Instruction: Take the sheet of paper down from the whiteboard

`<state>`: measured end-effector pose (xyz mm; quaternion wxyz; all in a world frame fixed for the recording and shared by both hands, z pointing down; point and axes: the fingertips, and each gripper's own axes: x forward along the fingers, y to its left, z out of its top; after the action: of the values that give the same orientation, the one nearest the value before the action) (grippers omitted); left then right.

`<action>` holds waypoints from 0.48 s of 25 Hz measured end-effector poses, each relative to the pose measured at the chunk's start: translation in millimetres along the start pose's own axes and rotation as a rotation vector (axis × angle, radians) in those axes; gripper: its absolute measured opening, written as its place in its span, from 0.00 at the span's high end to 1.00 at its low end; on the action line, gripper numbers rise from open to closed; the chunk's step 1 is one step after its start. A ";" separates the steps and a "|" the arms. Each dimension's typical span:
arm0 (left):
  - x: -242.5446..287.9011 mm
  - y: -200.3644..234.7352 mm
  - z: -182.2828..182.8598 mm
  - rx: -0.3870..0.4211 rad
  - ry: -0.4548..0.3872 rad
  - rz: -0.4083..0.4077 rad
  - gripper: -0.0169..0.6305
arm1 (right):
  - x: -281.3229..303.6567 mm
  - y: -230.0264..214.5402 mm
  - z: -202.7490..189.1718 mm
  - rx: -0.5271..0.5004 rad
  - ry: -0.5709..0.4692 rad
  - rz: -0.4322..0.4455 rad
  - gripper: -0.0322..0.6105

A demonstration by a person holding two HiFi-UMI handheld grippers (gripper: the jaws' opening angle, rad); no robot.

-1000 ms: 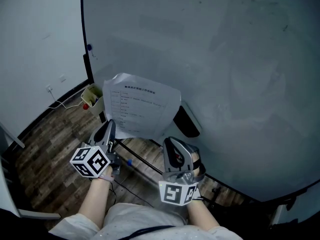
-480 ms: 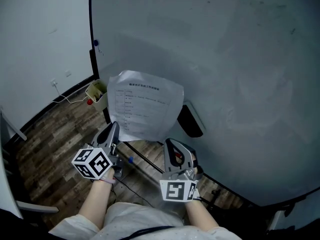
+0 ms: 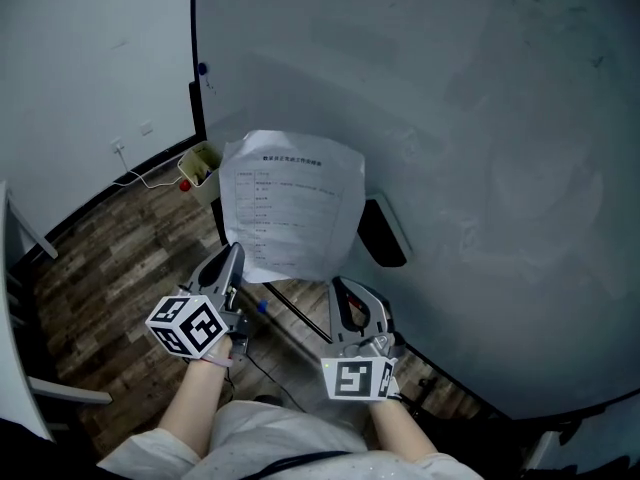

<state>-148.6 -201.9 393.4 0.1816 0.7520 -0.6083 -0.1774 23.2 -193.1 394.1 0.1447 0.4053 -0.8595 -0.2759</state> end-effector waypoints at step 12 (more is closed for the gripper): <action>2.1 3.9 -7.4 -0.024 0.007 0.036 0.95 | 18.0 5.3 -8.6 0.038 -0.010 0.083 0.92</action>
<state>-147.9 -204.3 401.7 0.1958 0.7393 -0.6190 -0.1789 12.7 -207.4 404.6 0.1441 0.3705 -0.8813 -0.2555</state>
